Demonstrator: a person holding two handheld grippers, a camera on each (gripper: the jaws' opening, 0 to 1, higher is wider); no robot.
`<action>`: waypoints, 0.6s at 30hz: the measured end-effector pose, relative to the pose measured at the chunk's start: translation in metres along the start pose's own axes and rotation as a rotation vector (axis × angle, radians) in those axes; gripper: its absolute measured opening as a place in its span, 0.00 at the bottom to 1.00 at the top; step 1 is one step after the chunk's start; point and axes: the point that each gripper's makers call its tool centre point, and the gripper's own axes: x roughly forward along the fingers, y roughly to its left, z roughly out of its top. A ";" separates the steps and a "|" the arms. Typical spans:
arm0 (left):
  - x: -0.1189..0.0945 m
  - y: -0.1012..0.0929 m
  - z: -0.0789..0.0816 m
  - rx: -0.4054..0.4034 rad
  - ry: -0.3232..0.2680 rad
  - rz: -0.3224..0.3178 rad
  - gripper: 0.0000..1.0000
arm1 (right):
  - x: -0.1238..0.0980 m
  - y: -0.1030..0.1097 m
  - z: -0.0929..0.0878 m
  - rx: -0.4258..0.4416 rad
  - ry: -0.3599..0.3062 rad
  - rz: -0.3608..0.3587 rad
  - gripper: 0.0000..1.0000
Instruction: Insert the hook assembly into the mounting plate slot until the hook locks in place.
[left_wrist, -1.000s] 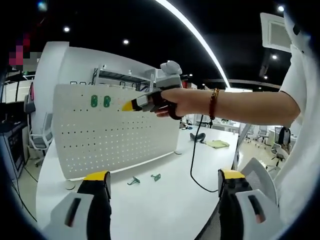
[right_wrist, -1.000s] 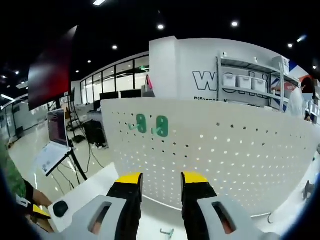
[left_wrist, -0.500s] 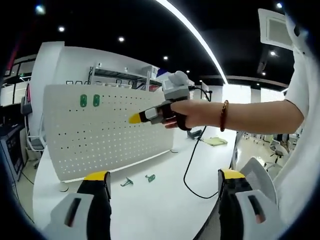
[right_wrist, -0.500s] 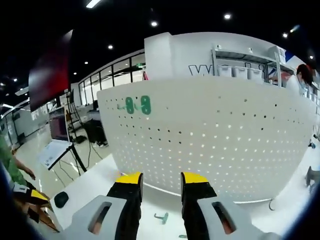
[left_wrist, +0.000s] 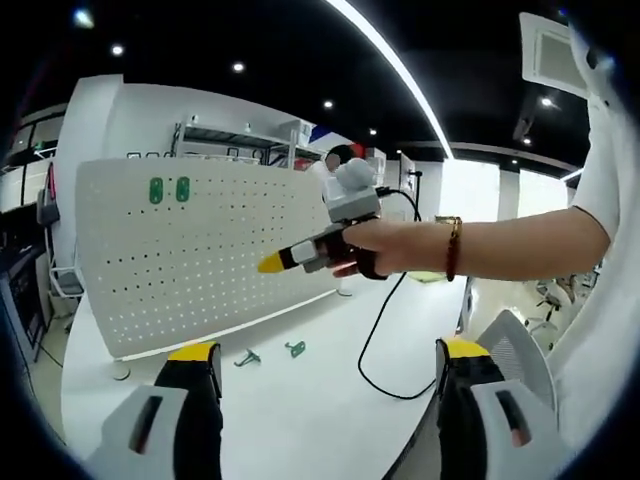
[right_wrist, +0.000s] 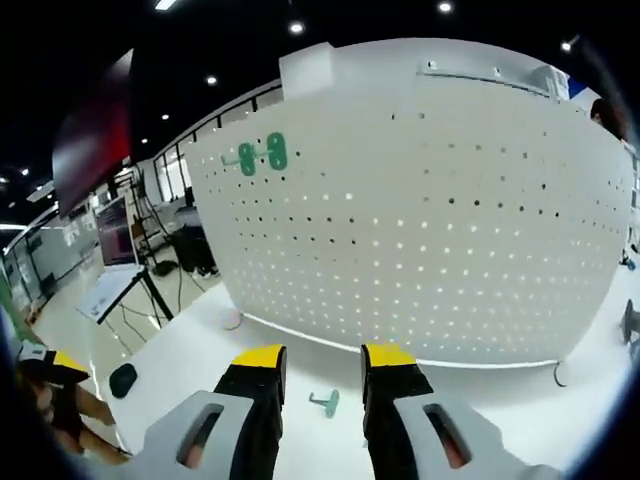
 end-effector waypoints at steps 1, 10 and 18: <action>0.000 0.001 0.000 -0.002 0.000 0.000 0.90 | 0.002 0.000 -0.002 -0.002 0.003 -0.001 0.30; 0.001 0.012 -0.002 -0.022 -0.002 0.010 0.90 | 0.017 0.003 -0.027 0.000 0.069 0.009 0.30; 0.003 0.018 -0.009 -0.046 -0.002 0.015 0.91 | 0.029 0.001 -0.049 0.000 0.134 0.013 0.30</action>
